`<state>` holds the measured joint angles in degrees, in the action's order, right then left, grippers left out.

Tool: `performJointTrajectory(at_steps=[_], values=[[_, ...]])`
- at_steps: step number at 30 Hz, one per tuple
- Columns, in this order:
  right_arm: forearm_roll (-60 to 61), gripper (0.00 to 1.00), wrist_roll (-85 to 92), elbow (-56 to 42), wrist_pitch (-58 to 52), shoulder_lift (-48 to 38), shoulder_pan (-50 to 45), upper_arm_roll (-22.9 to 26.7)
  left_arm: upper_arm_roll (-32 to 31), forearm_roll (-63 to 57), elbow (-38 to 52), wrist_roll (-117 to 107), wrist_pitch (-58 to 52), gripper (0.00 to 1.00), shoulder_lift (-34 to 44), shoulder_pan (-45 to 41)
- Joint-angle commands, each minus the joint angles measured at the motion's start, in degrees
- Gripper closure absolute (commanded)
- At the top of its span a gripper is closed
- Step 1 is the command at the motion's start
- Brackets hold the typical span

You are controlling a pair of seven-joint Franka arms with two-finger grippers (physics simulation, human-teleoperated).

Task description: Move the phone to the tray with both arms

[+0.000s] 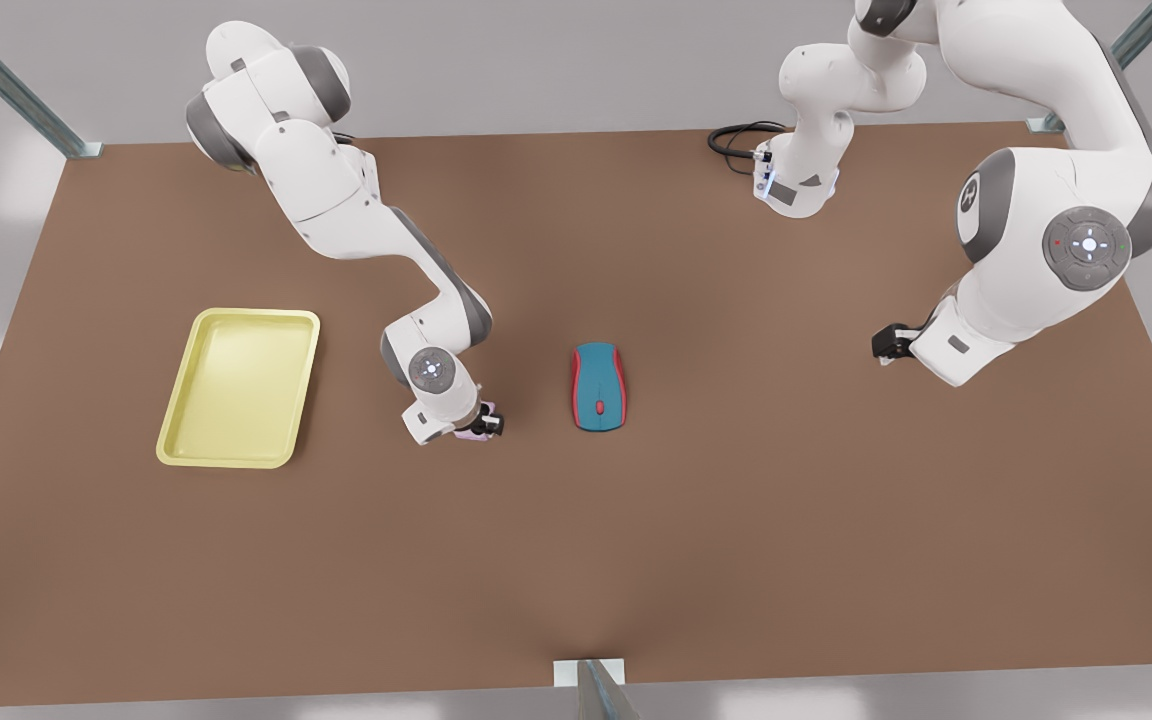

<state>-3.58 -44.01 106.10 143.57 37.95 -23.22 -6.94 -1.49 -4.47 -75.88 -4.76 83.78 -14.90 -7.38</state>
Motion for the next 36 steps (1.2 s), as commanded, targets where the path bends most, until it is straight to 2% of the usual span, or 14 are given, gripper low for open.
performJointTrajectory(at_steps=[1, 7, 9, 13, 19, 22, 23, 29, 30, 34, 36], values=[[-0.1, 0.23, -0.7, -0.1, -0.2, -0.2, 0.0, 0.0, 0.0, 0.0, 0.0, 0.6, 0.0, 0.0, 0.1, 0.0], [-0.1, 0.23, 0.0, 0.1, -0.6, -1.4, 0.5, -0.1, 0.0, 0.0, 0.1, 0.6, 0.0, 0.0, 0.1, 0.0], [-0.1, 0.23, 3.0, 0.2, -5.1, -3.8, 1.9, -0.1, 0.0, 0.0, 0.2, 0.6, -0.1, 0.0, 0.1, 0.0], [-0.1, 0.23, 16.5, 4.3, -11.8, -11.4, 9.5, 0.0, 0.0, 0.2, 0.2, 0.6, -0.1, 0.0, 0.1, 0.0], [0.0, 0.22, 43.0, 16.9, -12.6, -21.5, 28.0, 0.4, 0.0, 0.3, 0.2, 0.6, 0.0, 0.0, 0.1, 0.0], [-0.1, 0.22, 46.9, 22.7, -12.4, -24.2, 33.1, 0.5, 0.0, 0.2, 0.2, 0.6, 0.2, 0.0, 0.1, 0.0], [-0.2, 0.22, 51.2, 23.6, -12.4, -24.9, 34.0, 2.8, 0.0, 0.2, 0.2, 0.6, 0.2, 0.0, 0.1, 0.0], [-2.9, 0.2, 57.9, 25.0, -10.6, -22.5, 33.8, 9.1, -0.1, 0.2, 0.2, 0.5, 0.2, 0.0, 0.0, 0.0], [-2.8, 0.0, 57.5, 25.0, -10.7, -22.3, 33.6, 9.1, 0.0, 0.2, 0.2, 0.5, 0.2, 0.0, 0.0, -0.1], [-2.8, 0.0, 57.2, 23.6, -11.7, -23.1, 33.2, 9.1, 0.0, 0.2, 0.2, 0.5, 0.8, 0.0, 0.1, -0.1], [-2.7, 0.0, 53.8, 21.3, -14.7, -24.7, 28.9, 7.8, 0.0, 0.0, 0.2, 0.5, 0.8, 0.0, 0.1, -0.1]])
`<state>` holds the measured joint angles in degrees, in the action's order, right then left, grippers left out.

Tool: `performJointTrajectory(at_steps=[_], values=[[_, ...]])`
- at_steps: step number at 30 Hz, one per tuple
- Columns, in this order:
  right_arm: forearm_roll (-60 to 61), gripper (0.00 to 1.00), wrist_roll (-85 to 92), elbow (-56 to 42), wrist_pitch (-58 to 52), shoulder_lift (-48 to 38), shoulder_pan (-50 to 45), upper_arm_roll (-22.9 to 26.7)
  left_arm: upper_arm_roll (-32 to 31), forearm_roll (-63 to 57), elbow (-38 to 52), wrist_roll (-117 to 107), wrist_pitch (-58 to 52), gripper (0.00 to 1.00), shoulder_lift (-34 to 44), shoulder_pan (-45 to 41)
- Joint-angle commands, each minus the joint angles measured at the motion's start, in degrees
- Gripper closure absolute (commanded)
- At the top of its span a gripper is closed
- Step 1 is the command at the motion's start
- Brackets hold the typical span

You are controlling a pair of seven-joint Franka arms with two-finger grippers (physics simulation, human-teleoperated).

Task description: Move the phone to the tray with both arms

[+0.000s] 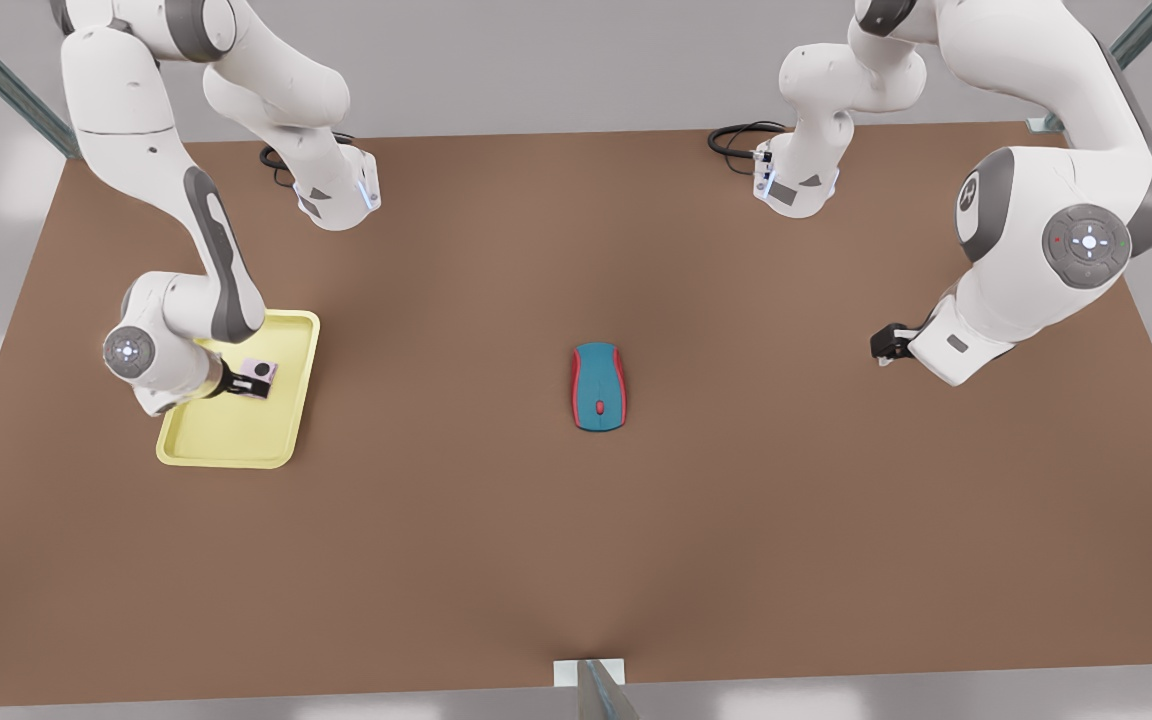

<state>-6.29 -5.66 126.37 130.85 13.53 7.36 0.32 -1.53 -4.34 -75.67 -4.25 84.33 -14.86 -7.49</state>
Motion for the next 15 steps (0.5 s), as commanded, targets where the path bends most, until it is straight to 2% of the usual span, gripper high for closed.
performJointTrajectory(at_steps=[1, 2, 3, 6, 8, 15], values=[[0.6, 0.0, 12.3, -9.3, -13.1, -1.2, -1.6, -3.8, 0.0, -0.3, 0.1, 0.0, 0.2, 0.0, 0.1, 0.0], [0.6, 0.0, 7.9, -16.8, -19.8, -2.5, -1.6, -6.5, 0.0, -0.4, 0.1, 0.0, 0.2, 0.0, 0.1, 0.0], [0.6, 0.0, 7.9, -21.3, -21.0, -2.8, -1.6, -7.3, 0.0, -0.5, 0.2, 0.0, 0.2, 0.0, 0.2, 0.0], [0.6, 0.0, 7.9, -34.8, -29.7, -1.4, -1.4, -7.0, -0.1, -0.6, 0.1, 0.0, 0.2, 0.0, 0.3, -0.1], [-0.1, 0.0, 8.0, -48.9, -36.8, 8.2, -0.9, -7.8, -0.1, -0.6, 0.2, -0.1, 0.2, 0.0, 0.3, -0.1], [-0.3, 0.0, 8.5, -48.8, -36.2, 7.1, 0.0, -7.4, -0.1, -0.7, 0.1, -0.1, 0.1, 0.0, 0.3, -0.1]])
